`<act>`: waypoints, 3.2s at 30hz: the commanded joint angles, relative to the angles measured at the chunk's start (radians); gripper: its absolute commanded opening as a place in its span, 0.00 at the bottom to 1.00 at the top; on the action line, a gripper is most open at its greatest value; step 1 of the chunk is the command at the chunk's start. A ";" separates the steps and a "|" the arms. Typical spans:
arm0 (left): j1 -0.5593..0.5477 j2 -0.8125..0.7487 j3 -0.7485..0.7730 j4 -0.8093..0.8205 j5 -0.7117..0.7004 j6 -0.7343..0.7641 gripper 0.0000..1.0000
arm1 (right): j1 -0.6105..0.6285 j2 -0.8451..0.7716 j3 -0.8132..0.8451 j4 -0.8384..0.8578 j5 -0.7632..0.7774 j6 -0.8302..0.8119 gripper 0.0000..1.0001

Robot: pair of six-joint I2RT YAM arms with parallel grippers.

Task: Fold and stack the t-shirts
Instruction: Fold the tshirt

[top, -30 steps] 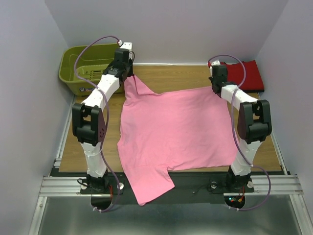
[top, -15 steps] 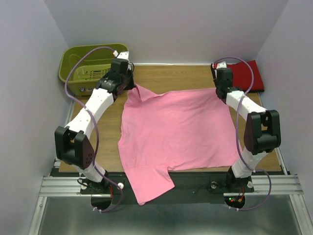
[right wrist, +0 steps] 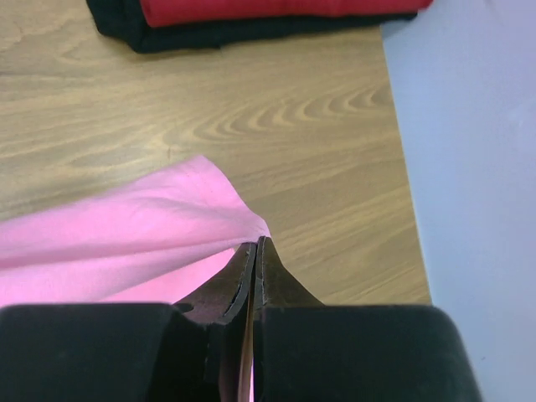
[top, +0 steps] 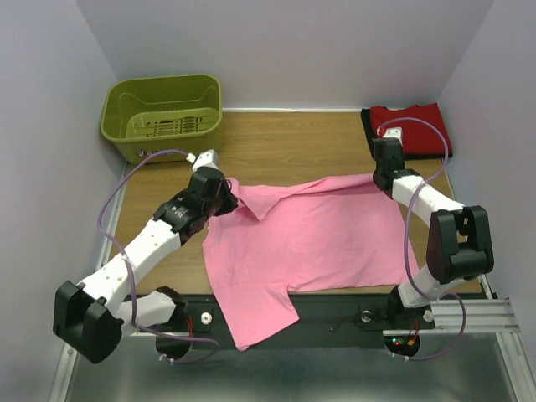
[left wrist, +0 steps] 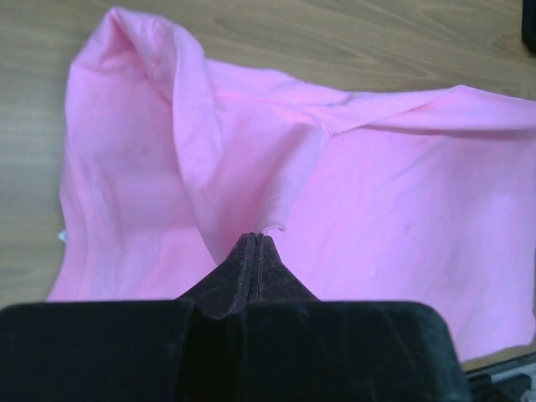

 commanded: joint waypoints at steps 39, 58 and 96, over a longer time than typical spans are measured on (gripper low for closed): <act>0.049 -0.182 -0.223 0.149 0.144 -0.126 0.69 | 0.086 -0.227 0.037 -0.157 -0.508 0.351 0.64; 0.278 0.414 0.118 0.270 0.203 0.056 0.52 | 0.456 0.044 0.106 -0.085 -0.573 0.391 0.61; 0.319 0.391 0.083 0.241 0.111 0.101 0.00 | -0.232 0.195 -0.009 -0.016 -0.537 0.581 0.60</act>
